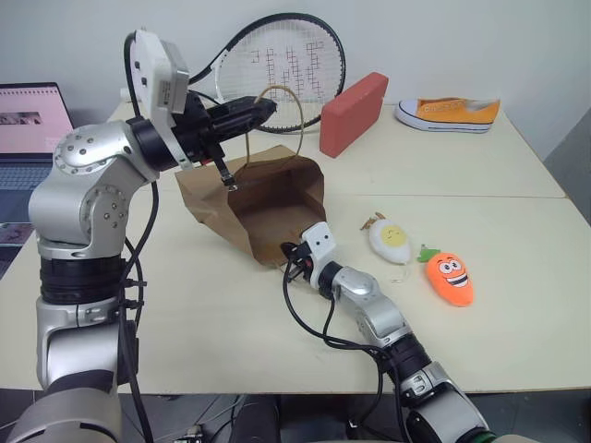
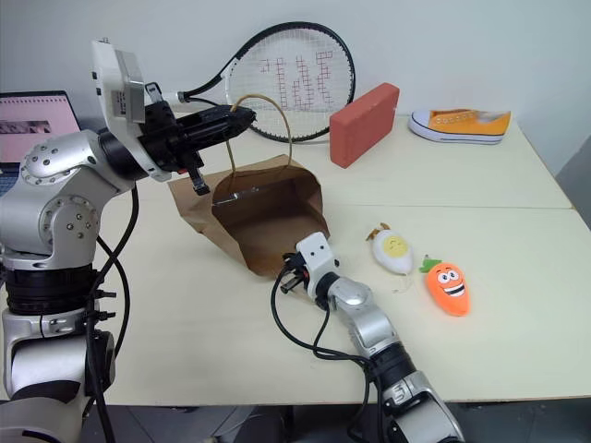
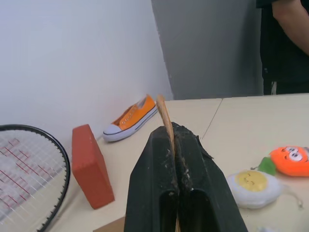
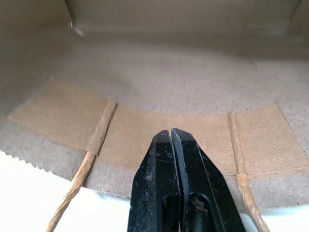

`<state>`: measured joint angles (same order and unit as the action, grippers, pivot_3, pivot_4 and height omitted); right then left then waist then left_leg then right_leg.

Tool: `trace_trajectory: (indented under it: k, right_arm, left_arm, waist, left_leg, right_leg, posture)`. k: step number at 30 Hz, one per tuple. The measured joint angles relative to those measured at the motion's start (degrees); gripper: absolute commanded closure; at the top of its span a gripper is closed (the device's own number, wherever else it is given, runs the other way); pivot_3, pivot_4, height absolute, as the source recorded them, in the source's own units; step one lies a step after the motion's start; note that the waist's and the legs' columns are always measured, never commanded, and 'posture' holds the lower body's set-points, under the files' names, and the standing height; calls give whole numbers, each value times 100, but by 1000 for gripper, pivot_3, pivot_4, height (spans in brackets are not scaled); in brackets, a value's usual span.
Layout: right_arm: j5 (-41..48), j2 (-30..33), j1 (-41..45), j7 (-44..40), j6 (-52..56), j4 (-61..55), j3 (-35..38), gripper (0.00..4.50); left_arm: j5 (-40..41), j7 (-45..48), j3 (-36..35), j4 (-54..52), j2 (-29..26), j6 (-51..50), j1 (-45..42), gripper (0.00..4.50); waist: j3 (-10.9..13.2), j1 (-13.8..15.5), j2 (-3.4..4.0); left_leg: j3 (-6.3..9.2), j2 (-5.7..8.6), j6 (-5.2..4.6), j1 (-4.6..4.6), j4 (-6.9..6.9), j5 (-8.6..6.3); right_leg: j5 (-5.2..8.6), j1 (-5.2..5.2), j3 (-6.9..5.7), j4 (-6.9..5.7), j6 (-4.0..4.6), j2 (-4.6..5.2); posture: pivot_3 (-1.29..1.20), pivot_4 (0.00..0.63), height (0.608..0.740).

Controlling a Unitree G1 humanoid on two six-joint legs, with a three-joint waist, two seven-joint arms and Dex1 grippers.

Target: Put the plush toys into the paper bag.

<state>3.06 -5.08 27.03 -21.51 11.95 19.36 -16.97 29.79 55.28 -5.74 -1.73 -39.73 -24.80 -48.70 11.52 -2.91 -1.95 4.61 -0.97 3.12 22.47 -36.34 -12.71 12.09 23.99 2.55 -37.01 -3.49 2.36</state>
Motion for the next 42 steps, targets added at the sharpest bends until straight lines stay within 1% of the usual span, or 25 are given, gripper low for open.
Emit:
trace_trajectory:
  k: [6, 9, 13, 18, 22, 29, 34, 38, 40, 42]
  right_arm:
    - [-21, -7, 1, 14, 31, -15, -2, 4462]
    - [-21, -13, 4, 24, 53, -18, -1, 4462]
    - [-16, -10, 10, 31, 121, -59, 11, 4462]
    - [50, 8, 24, 18, 344, -184, 44, 4462]
    - [68, 132, 7, -20, 505, -379, 81, 4462]
    - [37, 549, -217, -218, 716, -1410, 69, 4462]
    - [108, 1093, -527, -576, 1382, -2719, -109, 4462]
    - [505, 1735, -612, -961, 2069, -3661, 118, 4462]
    - [778, 2217, -634, -1268, 2314, -4098, 362, 4095]
    - [983, 2852, -707, -1598, 2371, -4451, 724, 3509]
  left_arm:
    - [-481, 60, 157, 155, -1, 600, 5, 4500]
    - [-600, 142, 245, 107, -1, 781, 183, 4500]
    - [-513, 162, 340, -141, 159, 628, 566, 4500]
    - [-374, 162, 371, -595, 235, 409, 719, 4500]
    - [-268, 174, 380, -732, 241, 244, 850, 4500]
    - [-112, 324, 509, -1061, 239, -20, 1234, 4500]
    - [-46, 339, 559, -1202, 300, -130, 1321, 4500]
    - [-41, 375, 657, -1221, 351, -181, 1365, 4500]
    - [-32, 416, 722, -1231, 369, -231, 1417, 4500]
    - [-17, 443, 772, -1235, 368, -273, 1501, 4500]
  waist:
    - [0, -3, 0]
    - [-1, -4, 0]
    - [0, 1, 0]
    - [0, 2, 1]
    - [0, 5, 1]
    - [1, -27, 2]
    - [2, -13, 2]
    - [2, -8, 2]
    - [2, 3, 3]
    - [2, 22, 2]
  left_leg:
    - [0, -7, 0, 1, 2, 0]
    - [-1, -7, 0, 0, 2, 0]
    - [1, -9, 0, 3, 2, 0]
    - [1, -9, 0, 5, 4, 0]
    - [1, -9, 0, 13, 4, 0]
    - [0, -22, 0, 17, 17, 0]
    - [0, -29, 0, 17, 18, 0]
    - [-1, -29, 0, 15, 17, 0]
    - [-1, -29, 0, 17, 17, 0]
    - [-1, -29, 0, 19, 17, -1]
  right_leg:
    - [0, 1, 0, 0, 0, -6]
    - [0, 1, 1, 1, 0, -6]
    - [0, 2, 0, 0, 0, -7]
    - [1, 3, 0, 1, 1, -8]
    - [1, 8, 0, 3, 1, -8]
    - [3, 18, -2, 4, 5, -20]
    - [7, 18, -5, 5, 11, -26]
    - [7, 16, -5, 5, 11, -26]
    - [7, 16, -5, 7, 11, -26]
    - [7, 16, -6, 10, 11, -26]
  posture:
    - [0, 150, 740]
    - [0, 150, 740]
    - [0, 150, 740]
    - [0, 150, 740]
    - [0, 150, 740]
    - [0, 150, 740]
    - [0, 150, 740]
    - [0, 150, 740]
    - [0, 150, 740]
    - [0, 150, 740]
